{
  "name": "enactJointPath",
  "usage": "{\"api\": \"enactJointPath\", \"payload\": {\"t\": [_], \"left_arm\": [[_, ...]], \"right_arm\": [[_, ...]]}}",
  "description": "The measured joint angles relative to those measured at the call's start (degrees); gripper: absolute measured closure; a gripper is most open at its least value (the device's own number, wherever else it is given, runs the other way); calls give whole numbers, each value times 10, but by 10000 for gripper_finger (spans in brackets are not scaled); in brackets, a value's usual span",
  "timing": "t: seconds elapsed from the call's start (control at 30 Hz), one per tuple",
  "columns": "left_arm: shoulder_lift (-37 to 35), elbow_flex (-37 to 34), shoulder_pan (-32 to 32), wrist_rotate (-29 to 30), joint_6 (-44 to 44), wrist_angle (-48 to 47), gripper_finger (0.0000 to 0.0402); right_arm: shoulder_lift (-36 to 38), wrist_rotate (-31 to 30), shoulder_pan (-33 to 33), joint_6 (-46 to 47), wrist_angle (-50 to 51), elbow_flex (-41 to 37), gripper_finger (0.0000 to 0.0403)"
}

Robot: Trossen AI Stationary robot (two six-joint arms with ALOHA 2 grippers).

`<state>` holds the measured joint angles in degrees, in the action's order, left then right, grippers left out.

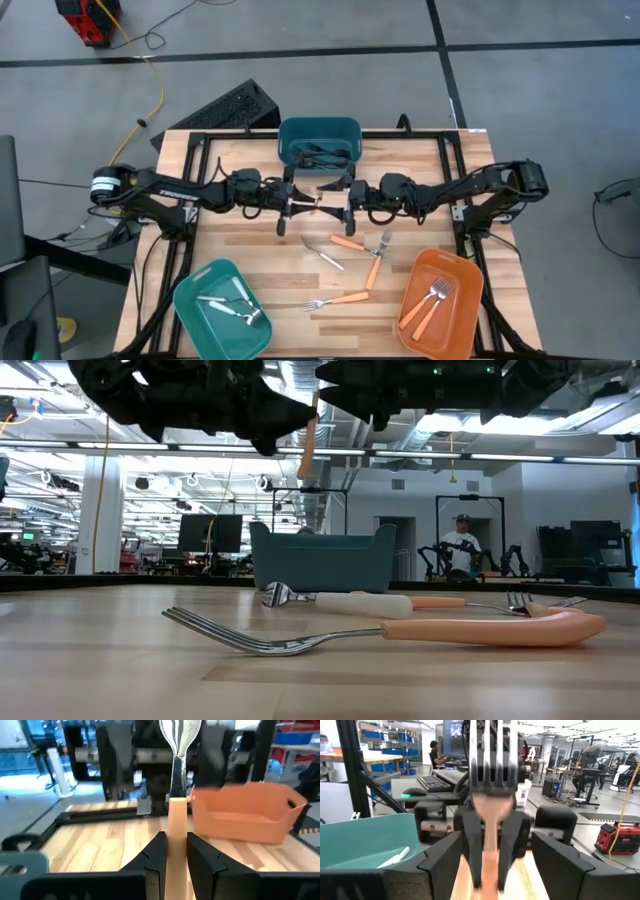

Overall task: Sort silverware by color (type)
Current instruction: Put the orange fork into the orange bin

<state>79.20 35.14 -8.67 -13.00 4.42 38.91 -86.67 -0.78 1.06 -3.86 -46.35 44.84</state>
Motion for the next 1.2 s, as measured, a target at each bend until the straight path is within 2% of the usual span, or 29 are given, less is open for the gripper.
{"api": "enactJointPath", "payload": {"t": [0.13,0.53,0.67,0.93,1.2], "left_arm": [[22,6,0,2,-6,-3,358],[25,6,0,2,-11,14,358],[26,6,0,1,-12,13,358],[26,6,0,-2,-15,11,358],[26,6,0,-2,-15,9,357]], "right_arm": [[0,-6,-3,0,3,0,137],[0,-7,-2,-1,13,0,147],[0,-11,-3,-16,14,0,195],[0,-9,-2,-16,28,0,360],[0,-8,-2,-17,29,0,363]]}}
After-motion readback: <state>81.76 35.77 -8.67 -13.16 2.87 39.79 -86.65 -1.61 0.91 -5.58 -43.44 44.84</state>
